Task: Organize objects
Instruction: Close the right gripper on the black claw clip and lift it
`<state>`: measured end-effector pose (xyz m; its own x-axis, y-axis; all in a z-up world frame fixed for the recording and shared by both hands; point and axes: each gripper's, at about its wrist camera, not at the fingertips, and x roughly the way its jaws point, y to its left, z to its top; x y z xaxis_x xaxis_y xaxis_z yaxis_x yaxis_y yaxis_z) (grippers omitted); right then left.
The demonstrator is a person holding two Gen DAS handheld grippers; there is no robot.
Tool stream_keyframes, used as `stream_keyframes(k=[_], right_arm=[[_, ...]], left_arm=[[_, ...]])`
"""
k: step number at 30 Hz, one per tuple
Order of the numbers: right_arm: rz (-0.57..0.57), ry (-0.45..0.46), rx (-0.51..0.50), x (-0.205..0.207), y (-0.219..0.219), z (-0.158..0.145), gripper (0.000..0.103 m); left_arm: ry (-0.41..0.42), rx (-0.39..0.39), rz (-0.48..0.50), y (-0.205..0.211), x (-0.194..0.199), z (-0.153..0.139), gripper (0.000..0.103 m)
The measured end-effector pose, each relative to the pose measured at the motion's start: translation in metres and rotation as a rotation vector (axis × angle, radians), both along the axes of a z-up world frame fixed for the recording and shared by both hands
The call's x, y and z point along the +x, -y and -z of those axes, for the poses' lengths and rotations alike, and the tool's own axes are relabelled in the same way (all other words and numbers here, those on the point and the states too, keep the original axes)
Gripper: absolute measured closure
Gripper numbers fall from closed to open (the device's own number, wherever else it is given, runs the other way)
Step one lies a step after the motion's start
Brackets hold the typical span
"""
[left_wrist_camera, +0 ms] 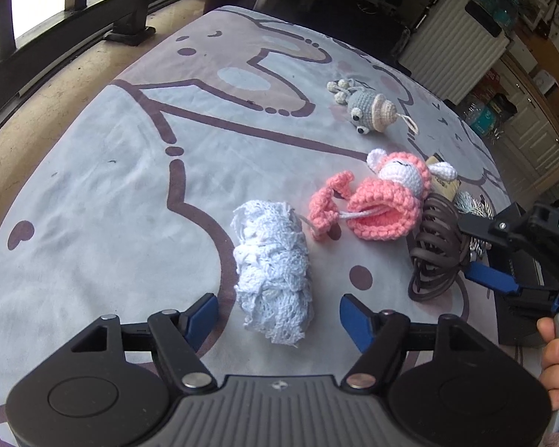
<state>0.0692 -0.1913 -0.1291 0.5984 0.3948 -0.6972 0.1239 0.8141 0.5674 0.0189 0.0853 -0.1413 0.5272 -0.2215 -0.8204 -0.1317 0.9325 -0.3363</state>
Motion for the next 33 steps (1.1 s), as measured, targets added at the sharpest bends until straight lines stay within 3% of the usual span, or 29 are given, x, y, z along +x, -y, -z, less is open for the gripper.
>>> stream_keyframes(k=[2,6,14,20,22,25,29,33], right_arm=[[0.0,-0.008,-0.009,0.004,-0.001,0.003,0.041],[-0.022,0.013,-0.054,0.006,-0.002,0.002,0.056],[-0.174,0.036,-0.249,-0.003,-0.006,-0.026,0.056],[-0.376,0.069,-0.517,-0.025,-0.009,-0.045,0.056],[-0.419,0.055,-0.541,-0.033,-0.007,-0.041,0.056],[-0.445,0.027,-0.495,-0.044,-0.004,-0.028,0.056],[-0.437,0.036,-0.443,-0.053,-0.002,-0.021,0.054],[-0.395,0.069,-0.472,-0.06,-0.004,-0.024,0.029]], left_arm=[[0.007,-0.004,-0.012,-0.002,0.0,-0.002,0.03],[0.028,-0.01,-0.029,-0.003,0.0,-0.006,0.03],[0.059,0.015,-0.019,0.004,0.004,-0.009,0.033],[0.042,0.027,-0.039,0.004,0.009,-0.006,0.038],[0.041,0.035,-0.045,0.004,0.01,-0.006,0.038],[0.038,0.044,-0.049,0.006,0.01,-0.005,0.039],[0.031,0.058,-0.047,0.01,0.012,-0.004,0.04],[0.028,0.067,-0.046,0.012,0.013,-0.004,0.04]])
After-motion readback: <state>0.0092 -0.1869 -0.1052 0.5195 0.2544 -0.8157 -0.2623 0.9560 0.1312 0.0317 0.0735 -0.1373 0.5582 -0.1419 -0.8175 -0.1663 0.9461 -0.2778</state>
